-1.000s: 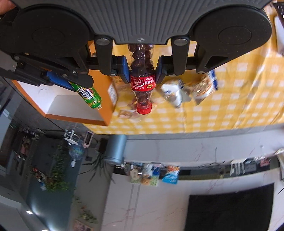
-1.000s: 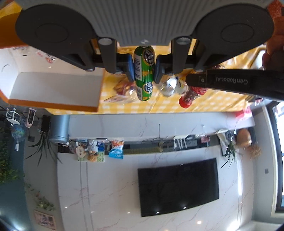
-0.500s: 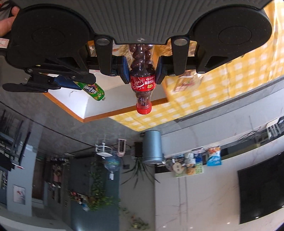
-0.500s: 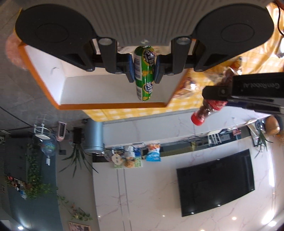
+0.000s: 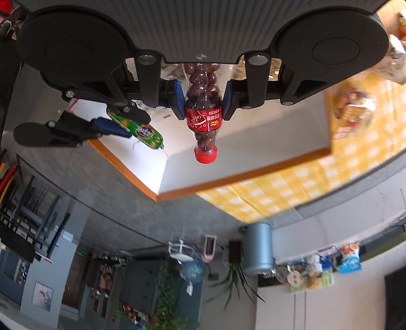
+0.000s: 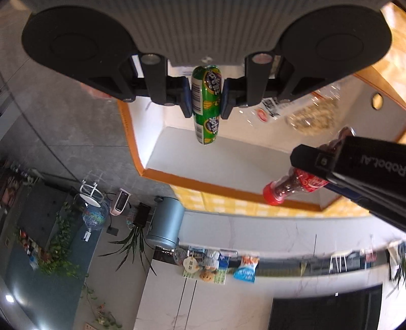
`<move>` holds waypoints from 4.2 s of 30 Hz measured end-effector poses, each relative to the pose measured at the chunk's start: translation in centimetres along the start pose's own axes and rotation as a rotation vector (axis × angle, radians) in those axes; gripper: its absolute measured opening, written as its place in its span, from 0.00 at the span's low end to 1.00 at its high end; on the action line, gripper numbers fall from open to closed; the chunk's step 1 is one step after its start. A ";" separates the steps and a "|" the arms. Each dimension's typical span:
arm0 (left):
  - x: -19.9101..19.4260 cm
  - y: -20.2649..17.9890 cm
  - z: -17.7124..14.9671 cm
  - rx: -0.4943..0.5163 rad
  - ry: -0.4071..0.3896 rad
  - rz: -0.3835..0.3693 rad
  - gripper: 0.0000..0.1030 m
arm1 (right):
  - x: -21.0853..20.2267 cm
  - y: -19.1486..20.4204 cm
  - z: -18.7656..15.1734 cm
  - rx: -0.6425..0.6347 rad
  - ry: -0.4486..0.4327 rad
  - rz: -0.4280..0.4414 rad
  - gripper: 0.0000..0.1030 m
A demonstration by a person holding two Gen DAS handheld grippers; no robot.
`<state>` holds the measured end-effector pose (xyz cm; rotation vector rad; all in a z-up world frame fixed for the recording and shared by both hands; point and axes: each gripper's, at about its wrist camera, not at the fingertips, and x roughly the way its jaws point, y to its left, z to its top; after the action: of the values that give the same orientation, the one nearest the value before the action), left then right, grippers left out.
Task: Organize snacks
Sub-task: 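Carry the bottle and green tube over the orange box and lower them with both tools, then open both tools to drop the items and withdraw toward the remaining snacks, then grasp the orange chip bag with the left tool while the right tool grasps the white chip bag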
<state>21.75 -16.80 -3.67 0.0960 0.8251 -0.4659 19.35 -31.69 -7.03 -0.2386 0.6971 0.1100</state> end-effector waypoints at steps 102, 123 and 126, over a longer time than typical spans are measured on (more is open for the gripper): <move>-17.8 13.4 -14.8 -0.318 -0.262 0.544 0.68 | -9.3 22.6 0.7 0.156 -0.201 0.400 0.63; -13.0 19.8 -16.2 -0.312 -0.201 0.518 0.67 | -0.8 27.1 3.5 0.074 -0.129 0.385 0.61; -11.6 21.0 -16.1 -0.278 -0.176 0.496 0.71 | 0.5 27.3 4.4 0.099 -0.109 0.396 0.61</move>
<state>13.08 10.35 -8.21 0.0002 0.6566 0.1085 17.55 -4.20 -9.05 0.0030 0.6320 0.4619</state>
